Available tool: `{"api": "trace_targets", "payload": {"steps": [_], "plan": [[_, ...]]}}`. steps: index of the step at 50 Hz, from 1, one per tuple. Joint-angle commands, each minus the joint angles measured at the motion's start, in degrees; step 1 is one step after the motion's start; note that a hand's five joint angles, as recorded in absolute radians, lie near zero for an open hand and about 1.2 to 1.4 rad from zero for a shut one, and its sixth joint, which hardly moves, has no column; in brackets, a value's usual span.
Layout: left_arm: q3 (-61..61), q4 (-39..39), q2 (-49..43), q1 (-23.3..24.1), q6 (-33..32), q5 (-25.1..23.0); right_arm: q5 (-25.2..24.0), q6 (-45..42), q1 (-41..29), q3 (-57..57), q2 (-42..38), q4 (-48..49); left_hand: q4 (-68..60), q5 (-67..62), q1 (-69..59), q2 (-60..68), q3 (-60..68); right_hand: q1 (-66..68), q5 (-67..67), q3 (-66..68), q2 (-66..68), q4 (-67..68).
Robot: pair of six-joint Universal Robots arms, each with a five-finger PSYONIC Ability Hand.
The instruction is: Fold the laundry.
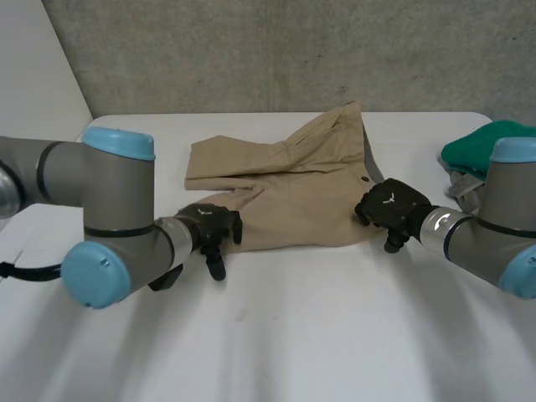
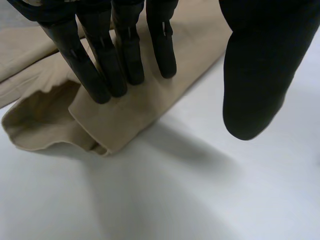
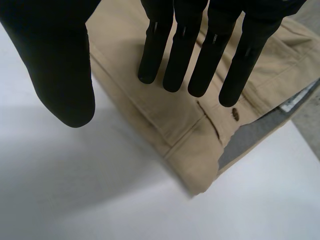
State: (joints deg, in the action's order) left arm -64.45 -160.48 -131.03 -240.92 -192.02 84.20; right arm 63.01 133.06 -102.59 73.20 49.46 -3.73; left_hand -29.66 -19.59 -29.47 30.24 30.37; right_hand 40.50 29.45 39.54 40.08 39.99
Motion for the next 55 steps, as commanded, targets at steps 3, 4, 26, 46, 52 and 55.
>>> {"api": "trace_targets", "payload": {"steps": [3,4,26,46,52,55], "plan": [[11.5,-0.1,-7.0,-0.6,-0.6,5.1,0.9,5.2,-1.6,-0.3,-2.4,11.1,4.1,4.1,3.9,-4.7,-4.8,-4.7,-3.7,-3.8,-4.3,-4.2],[12.3,-0.1,-7.6,-0.7,-0.6,5.4,1.1,5.5,-1.8,-0.4,-2.7,11.6,4.6,4.6,4.5,-5.2,-5.4,-5.3,-4.2,-4.3,-4.8,-4.7],[27.1,-3.4,-18.8,1.1,-19.5,10.5,8.0,11.2,-4.1,-7.2,-7.2,13.1,-5.6,-5.7,-5.8,5.0,4.9,39.5,40.6,40.5,39.9,40.0],[9.7,-11.9,6.0,1.4,-21.6,13.8,12.2,14.5,-4.7,-5.1,8.4,-2.7,-50.3,-50.4,-50.5,49.8,49.6,39.5,40.6,40.5,39.9,40.0],[3.0,-9.5,21.0,-1.0,-19.3,8.4,11.9,15.1,-4.1,-5.3,17.5,-9.5,-50.3,-50.4,-50.5,49.8,49.6,39.5,40.6,40.5,39.9,40.0],[1.0,-6.9,26.8,-2.3,-18.1,5.8,11.6,16.1,-3.9,-5.3,21.8,-10.6,-50.3,-50.4,-50.5,49.8,49.6,39.5,40.6,40.5,39.9,40.0]]}}
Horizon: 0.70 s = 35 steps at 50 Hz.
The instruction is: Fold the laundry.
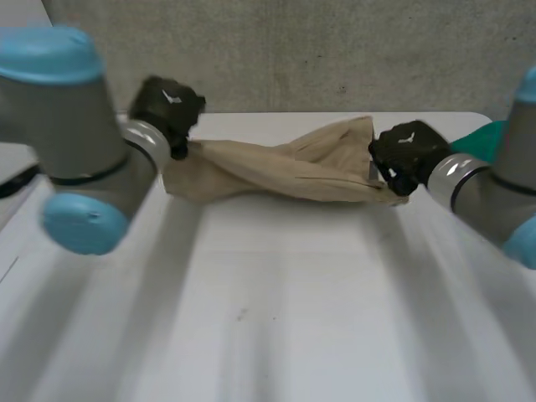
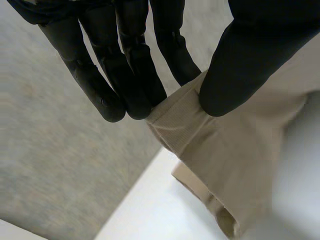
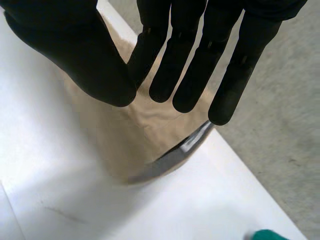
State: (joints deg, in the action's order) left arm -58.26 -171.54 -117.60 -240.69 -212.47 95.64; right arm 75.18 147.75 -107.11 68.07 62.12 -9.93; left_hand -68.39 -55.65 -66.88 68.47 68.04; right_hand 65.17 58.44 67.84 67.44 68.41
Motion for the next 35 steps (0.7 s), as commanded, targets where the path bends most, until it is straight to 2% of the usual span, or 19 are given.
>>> {"api": "trace_targets", "payload": {"steps": [1,7,12,15,16,20,26,30,35], "plan": [[-5.6,4.7,14.6,-2.8,2.7,-6.2,-0.7,1.7,0.5,0.0,10.1,-4.4,-11.6,-14.4,-13.1,11.5,12.0,14.8,11.6,12.2,12.6,11.6],[-8.5,7.2,17.7,-3.7,4.9,-9.2,-1.4,4.3,-0.6,1.5,12.9,-4.3,-11.6,-14.4,-13.1,11.5,12.0,14.8,11.6,12.2,12.6,11.6],[-11.4,7.0,13.1,-4.3,5.0,-9.0,-0.2,5.2,-2.6,4.2,11.4,-4.0,-11.6,-14.4,-13.1,11.5,12.0,14.8,11.6,12.2,12.6,11.6],[-12.0,7.1,10.6,-4.5,5.0,-8.2,1.1,5.9,-3.4,6.5,10.3,-4.0,-11.6,-14.4,-13.1,11.5,12.0,-5.1,-8.4,-7.8,-7.4,-8.4],[-12.0,6.7,9.1,-4.8,5.4,-7.4,2.2,7.1,-3.8,8.8,10.1,-3.9,-11.6,-14.4,-13.1,11.5,12.0,-15.9,-19.1,-18.5,-18.1,-19.1],[-11.5,6.3,6.7,-5.7,5.5,-5.7,3.5,12.6,-6.3,15.7,10.2,-0.1,-11.6,-14.4,-13.1,11.5,12.0,-32.6,-35.9,-35.3,-34.9,-35.8],[-10.0,5.5,6.5,-6.3,5.9,-5.3,4.4,19.1,-10.9,24.4,9.8,8.7,-11.6,-14.4,-13.1,11.5,12.0,-41.0,-44.3,-43.7,-43.3,-44.3],[-8.8,5.3,6.8,-6.2,6.3,-5.3,7.2,21.7,-15.1,28.0,8.7,15.1,-11.6,-14.4,-13.1,11.5,12.0,-41.5,-44.8,-44.2,-43.8,-44.8],[-6.7,5.2,6.8,-5.9,7.0,-5.0,13.9,24.6,-20.4,28.0,4.1,20.6,-11.6,-14.4,-13.1,11.5,12.0,-42.0,-45.3,-44.7,-44.3,-45.3]]}}
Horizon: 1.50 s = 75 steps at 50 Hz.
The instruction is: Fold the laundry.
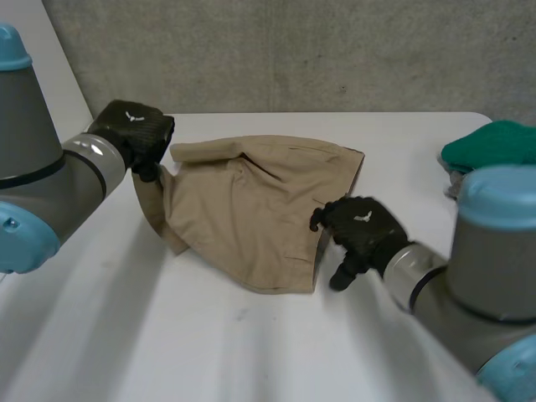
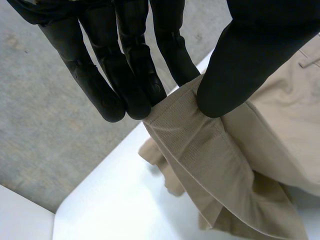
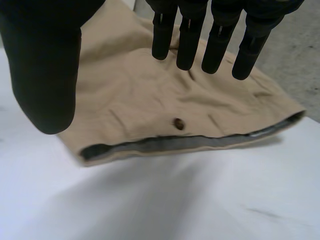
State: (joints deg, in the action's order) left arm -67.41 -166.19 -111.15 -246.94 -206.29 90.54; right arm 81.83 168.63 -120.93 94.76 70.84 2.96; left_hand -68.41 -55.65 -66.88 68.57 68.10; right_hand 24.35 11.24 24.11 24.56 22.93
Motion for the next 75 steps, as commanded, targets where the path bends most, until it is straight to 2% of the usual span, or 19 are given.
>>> {"api": "trace_targets", "payload": {"steps": [1,8,12,19,24,28,30,31,32,34,38,42,47,51,52,57,65,69,75], "plan": [[3.0,-0.2,0.2,0.4,0.9,0.2,8.2,4.0,-7.3,1.0,-5.3,8.1,-11.6,-14.4,-13.1,11.4,11.9,-1.1,2.1,-0.8,-1.3,0.4],[6.1,0.2,-1.0,0.4,2.1,1.0,14.1,4.3,-12.0,-3.3,-12.0,9.6,-11.6,-14.4,-13.1,11.4,11.9,0.6,3.7,0.9,0.4,2.0],[7.2,0.4,-1.6,0.3,2.7,1.7,15.6,3.8,-12.8,-5.9,-14.9,9.8,-11.6,-14.4,-13.1,11.4,11.9,4.6,7.8,4.9,4.4,6.1],[7.4,0.6,-1.8,0.0,3.3,1.9,16.2,2.4,-12.8,-8.6,-18.5,11.1,-11.6,-14.4,-13.1,11.4,11.9,12.7,15.8,13.0,12.5,14.1],[6.9,0.8,-1.5,-0.4,3.9,1.9,16.6,0.5,-12.0,-9.5,-19.9,14.3,-11.6,-14.4,-13.1,11.4,11.9,26.2,29.3,26.4,26.0,27.6],[6.3,1.3,-1.3,-1.0,4.6,1.7,16.3,-0.9,-11.4,-10.2,-20.8,16.5,-11.6,-14.4,-13.1,11.4,11.9,28.0,31.1,28.3,27.8,29.4],[6.0,1.5,-1.0,-1.3,4.8,1.7,16.3,-1.4,-11.4,-10.7,-21.2,16.6,-11.6,-14.4,-13.1,11.4,11.9,36.6,39.7,36.8,36.4,38.0],[5.6,1.7,-0.7,-1.4,5.0,1.6,16.3,-1.8,-11.3,-11.0,-21.3,16.2,-11.6,-14.4,-13.1,11.4,11.9,50.6,53.7,50.8,50.4,52.0],[5.3,1.7,-0.5,-1.6,5.1,1.5,16.2,-2.0,-11.1,-11.1,-21.1,15.9,-11.6,-14.4,-13.1,11.4,11.9,55.6,58.7,55.8,55.4,57.0],[4.7,1.9,0.1,-1.8,5.3,1.4,16.0,-2.4,-10.7,-11.4,-20.7,15.2,-11.6,-14.4,-13.1,11.4,11.9,55.7,58.8,55.9,55.4,57.1],[2.1,2.7,1.5,-2.5,5.0,0.7,14.8,-3.7,-9.5,-11.4,-17.5,11.7,-11.6,-14.4,-13.1,11.4,11.9,55.7,58.8,55.9,55.4,57.1],[-1.8,4.4,4.0,-3.6,4.3,-1.1,12.4,-9.5,-6.3,-11.5,-10.2,4.7,-11.6,-14.4,-13.1,11.4,11.9,55.7,58.8,55.9,55.4,57.1],[-10.1,9.6,8.5,-4.9,-0.5,-7.4,7.5,-28.6,0.8,-10.7,-1.3,-16.2,-11.6,-14.4,-13.1,11.4,11.9,55.7,58.8,55.9,55.4,57.1],[-17.1,13.9,11.2,-4.5,-7.0,-11.7,5.0,-40.4,5.0,-8.7,2.7,-29.5,-11.6,-14.4,-13.1,11.4,11.9,55.7,58.8,55.9,55.4,57.1],[-18.4,14.6,11.5,-4.4,-8.4,-12.3,4.6,-41.7,5.4,-8.4,3.2,-29.8,-11.6,-14.4,-13.1,11.4,11.9,55.7,58.8,55.9,55.4,57.1],[-22.9,16.2,11.7,-3.0,-13.4,-13.9,2.9,-40.5,6.1,-7.8,4.1,-24.9,-11.6,-14.4,-13.1,11.4,11.9,55.7,58.8,55.9,55.4,57.1],[-18.7,10.6,5.3,-0.6,-12.2,-9.6,3.3,-35.2,5.4,-10.0,-1.0,-18.5,-11.6,-14.4,-13.1,11.4,11.9,55.7,58.8,55.9,55.4,57.1],[-12.0,6.4,0.9,-0.1,-10.9,-6.6,4.3,-34.0,5.7,-15.3,-4.2,-15.6,-11.6,-14.4,-13.1,11.4,11.9,55.7,58.8,55.9,55.4,57.1],[6.0,-4.7,-3.0,-0.2,-6.3,-3.7,6.9,-28.4,5.1,-28.7,-6.7,-4.4,-11.6,-14.4,-13.1,11.4,11.9,55.7,58.8,55.9,55.4,57.1]]}}
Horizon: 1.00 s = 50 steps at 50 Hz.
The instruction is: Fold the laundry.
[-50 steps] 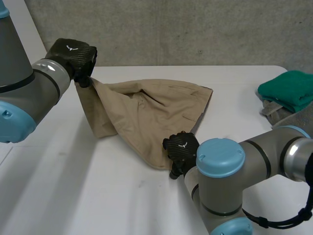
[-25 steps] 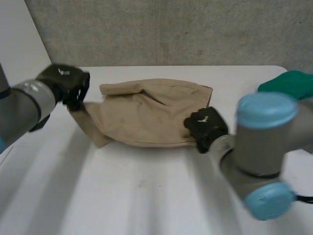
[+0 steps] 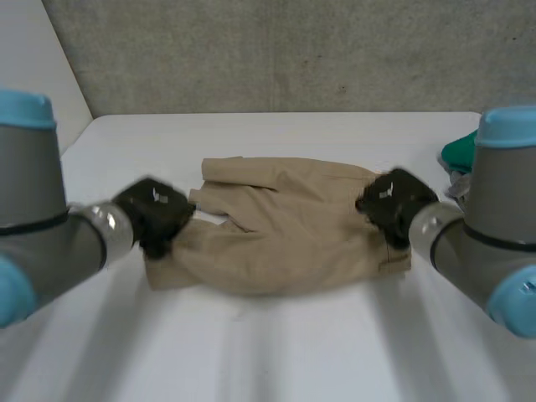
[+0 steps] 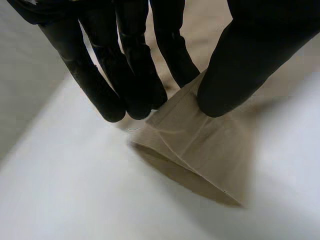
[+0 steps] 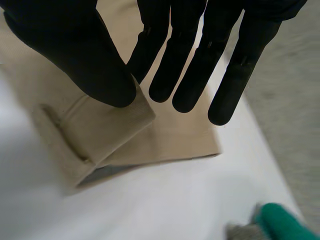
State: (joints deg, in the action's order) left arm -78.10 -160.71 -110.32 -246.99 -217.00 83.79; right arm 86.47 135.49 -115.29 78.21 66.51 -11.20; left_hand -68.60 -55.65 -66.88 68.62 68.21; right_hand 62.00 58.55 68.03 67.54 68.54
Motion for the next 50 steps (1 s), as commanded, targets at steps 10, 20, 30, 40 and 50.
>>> {"api": "trace_targets", "payload": {"steps": [10,20,30,40,50], "plan": [[43.1,-20.3,-2.8,-0.6,17.6,11.5,7.8,10.7,-3.4,-26.0,-1.4,42.3,-11.4,-14.4,-13.1,11.4,11.8,18.0,11.5,12.0,12.5,11.5],[33.0,-18.9,1.2,-1.0,21.1,11.2,7.2,13.4,-3.7,-20.3,-0.8,42.6,-11.4,-14.4,-13.1,11.4,11.8,18.0,11.5,12.0,12.5,11.5],[5.1,-19.3,4.5,-1.7,20.7,5.2,1.8,21.7,-1.3,-0.1,-0.4,35.7,-11.4,-14.4,-13.1,11.4,11.8,18.0,11.5,12.0,12.5,11.5],[-12.6,-19.6,3.6,-2.3,13.9,2.1,-3.6,16.4,1.4,16.6,-0.9,32.0,-11.4,-14.4,-13.1,11.4,11.8,18.0,11.5,12.0,12.5,11.5],[-16.6,-9.1,12.8,-1.1,4.1,2.5,-4.1,9.4,1.8,16.6,7.8,15.3,-11.4,-14.4,-13.1,11.4,11.8,18.0,11.5,12.0,12.5,11.5]]}}
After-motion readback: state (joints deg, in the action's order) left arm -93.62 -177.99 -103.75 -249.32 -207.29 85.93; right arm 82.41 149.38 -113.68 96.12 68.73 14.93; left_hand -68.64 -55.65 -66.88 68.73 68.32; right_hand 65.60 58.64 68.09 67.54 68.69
